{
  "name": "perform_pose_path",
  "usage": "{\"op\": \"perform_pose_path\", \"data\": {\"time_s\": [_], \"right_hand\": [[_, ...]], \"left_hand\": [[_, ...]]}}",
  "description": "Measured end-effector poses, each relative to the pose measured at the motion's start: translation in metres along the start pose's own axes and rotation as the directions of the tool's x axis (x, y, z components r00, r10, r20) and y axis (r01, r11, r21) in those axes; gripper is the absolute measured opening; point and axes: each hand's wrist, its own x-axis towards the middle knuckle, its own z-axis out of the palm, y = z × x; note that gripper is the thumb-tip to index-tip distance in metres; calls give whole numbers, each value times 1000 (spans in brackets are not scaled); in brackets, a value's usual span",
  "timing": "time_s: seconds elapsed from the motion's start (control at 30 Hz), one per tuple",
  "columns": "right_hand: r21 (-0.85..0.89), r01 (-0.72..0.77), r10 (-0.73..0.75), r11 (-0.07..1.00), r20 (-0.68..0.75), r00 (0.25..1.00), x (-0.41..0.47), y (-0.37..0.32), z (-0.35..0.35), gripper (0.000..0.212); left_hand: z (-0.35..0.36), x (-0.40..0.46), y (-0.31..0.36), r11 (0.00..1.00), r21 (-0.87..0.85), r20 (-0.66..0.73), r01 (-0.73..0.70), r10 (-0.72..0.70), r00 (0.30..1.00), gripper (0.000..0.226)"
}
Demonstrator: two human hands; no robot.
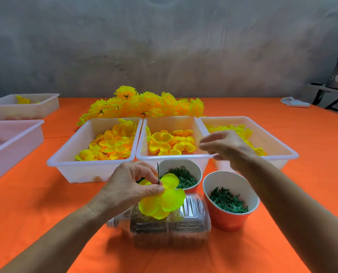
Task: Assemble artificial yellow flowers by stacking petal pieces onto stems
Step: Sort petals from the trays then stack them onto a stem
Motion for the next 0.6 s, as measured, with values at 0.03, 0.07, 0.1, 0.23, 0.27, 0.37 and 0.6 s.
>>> {"op": "perform_pose_path", "data": {"time_s": [0.03,0.07,0.1,0.23,0.27,0.37,0.6], "right_hand": [[-74,25,-35,997,-135,990,13,8,-10,16],[-197,15,-62,980,-235,970,26,17,-20,17],[-331,-23,-76,944,-284,956,38,28,-29,18],[-708,-81,-26,702,-139,990,71,58,-47,28],[-769,-75,12,635,-88,996,75,61,-46,31],[-842,-73,118,535,-11,993,84,63,-38,35],[-736,-106,49,668,-99,994,96,70,-32,20]], "left_hand": [[-1,1,1,1000,-8,26,4,-4,1000,13],[-2,2,3,1000,-20,46,8,-7,999,14],[-2,2,3,999,-32,57,12,-10,998,15],[-4,5,4,996,-73,91,60,-53,994,13],[-5,5,4,994,-81,104,74,-65,992,13],[-6,4,6,991,-97,139,87,-73,988,15],[-7,3,2,989,-115,144,97,-80,986,14]]}}
